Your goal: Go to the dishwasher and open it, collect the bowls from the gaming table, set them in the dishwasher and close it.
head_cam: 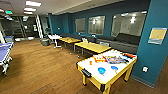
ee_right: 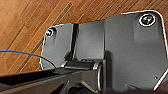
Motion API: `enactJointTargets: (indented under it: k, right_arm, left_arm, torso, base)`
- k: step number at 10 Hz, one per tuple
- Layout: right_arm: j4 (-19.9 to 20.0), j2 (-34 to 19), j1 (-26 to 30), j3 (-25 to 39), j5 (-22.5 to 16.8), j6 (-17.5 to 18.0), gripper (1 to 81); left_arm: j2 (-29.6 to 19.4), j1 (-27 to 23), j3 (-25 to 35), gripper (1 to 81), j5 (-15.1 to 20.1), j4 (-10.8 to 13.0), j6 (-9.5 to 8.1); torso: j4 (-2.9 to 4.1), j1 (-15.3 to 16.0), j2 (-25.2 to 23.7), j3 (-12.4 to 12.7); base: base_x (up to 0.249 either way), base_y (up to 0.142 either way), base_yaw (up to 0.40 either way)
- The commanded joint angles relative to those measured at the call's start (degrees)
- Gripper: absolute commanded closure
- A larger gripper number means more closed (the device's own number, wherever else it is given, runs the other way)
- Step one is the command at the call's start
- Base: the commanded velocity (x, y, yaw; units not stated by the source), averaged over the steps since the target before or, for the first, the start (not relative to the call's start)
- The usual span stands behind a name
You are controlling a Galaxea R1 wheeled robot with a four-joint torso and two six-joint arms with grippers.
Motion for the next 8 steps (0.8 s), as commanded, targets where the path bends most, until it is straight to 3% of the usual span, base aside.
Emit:
enactJointTargets:
  k: [1, 8]
  right_arm:
    - [-0.5, 0.3, 3.2, 0.3, -2.2, 0.0, 1.0]
    - [-0.5, 0.3, 2.9, 0.3, -2.1, 0.0, 1.0]
  left_arm:
    - [-0.5, -2.8, 0.2, 1.0, 3.0, 0.3, 0.43]
    - [-0.5, -2.8, 0.2, 1.0, 3.0, 0.1, 0.43]
  torso:
    - [0.0, 0.0, 0.0, 0.0]
    - [0.0, 0.0, 0.0, 0.0]
  base:
    - [0.165, 0.0, 0.0]
    - [0.15, 0.072, 0.0]
